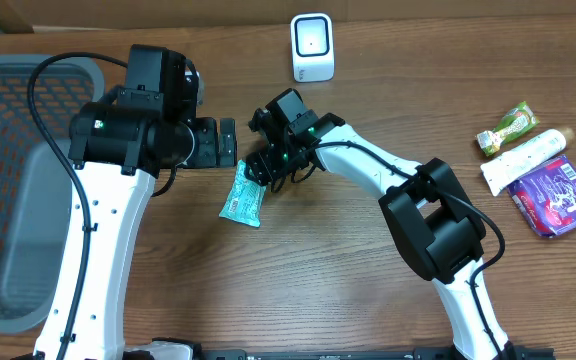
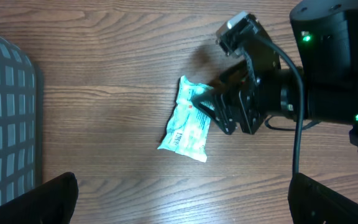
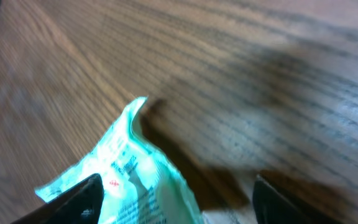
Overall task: Scan the item barcode
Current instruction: 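Move the right gripper to the light-blue packet and grasp it, then lift the light-blue packet and turn it with the right gripper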
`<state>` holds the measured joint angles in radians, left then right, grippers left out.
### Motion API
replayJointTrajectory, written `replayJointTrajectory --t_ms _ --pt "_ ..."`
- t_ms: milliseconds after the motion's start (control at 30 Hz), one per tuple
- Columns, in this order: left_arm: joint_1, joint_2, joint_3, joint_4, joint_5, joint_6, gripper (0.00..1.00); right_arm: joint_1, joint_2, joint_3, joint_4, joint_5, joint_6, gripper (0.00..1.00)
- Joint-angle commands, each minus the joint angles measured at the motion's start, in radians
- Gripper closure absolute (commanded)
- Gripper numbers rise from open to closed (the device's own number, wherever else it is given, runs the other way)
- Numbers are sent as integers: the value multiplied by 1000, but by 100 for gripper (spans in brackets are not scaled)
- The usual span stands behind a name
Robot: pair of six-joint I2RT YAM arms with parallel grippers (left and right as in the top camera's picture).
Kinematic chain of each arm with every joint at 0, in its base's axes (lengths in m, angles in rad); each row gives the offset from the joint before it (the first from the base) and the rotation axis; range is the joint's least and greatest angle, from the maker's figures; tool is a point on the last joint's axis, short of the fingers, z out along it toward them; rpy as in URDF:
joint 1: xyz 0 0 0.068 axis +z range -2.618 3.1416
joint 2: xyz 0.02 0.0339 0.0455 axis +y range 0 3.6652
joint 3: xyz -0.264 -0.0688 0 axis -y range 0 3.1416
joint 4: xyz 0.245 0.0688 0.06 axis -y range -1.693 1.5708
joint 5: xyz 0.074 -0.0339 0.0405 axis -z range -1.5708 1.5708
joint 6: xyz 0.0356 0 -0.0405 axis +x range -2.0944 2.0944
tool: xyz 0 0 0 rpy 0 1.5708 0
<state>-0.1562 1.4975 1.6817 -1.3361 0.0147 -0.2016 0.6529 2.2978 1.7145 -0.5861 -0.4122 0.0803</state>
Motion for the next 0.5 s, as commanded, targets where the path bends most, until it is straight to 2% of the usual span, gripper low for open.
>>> replayJointTrajectory --t_ms 0,33,133,200,233,467 --pt "-1 8 3 2 4 15 0 16 18 -1 -20 -16 -10 41" --pt "-1 8 3 2 4 15 1 15 18 -1 -26 -15 -1 53" --pt "-1 8 3 2 4 15 0 16 18 -1 -43 -16 6 80" --pt "-1 8 3 2 4 15 1 15 18 -1 -51 -16 40 94" --pt "-1 8 3 2 4 15 0 15 18 -1 -53 -15 58 96" --pt "-1 8 3 2 4 15 1 -22 -8 11 -92 -16 200 96"
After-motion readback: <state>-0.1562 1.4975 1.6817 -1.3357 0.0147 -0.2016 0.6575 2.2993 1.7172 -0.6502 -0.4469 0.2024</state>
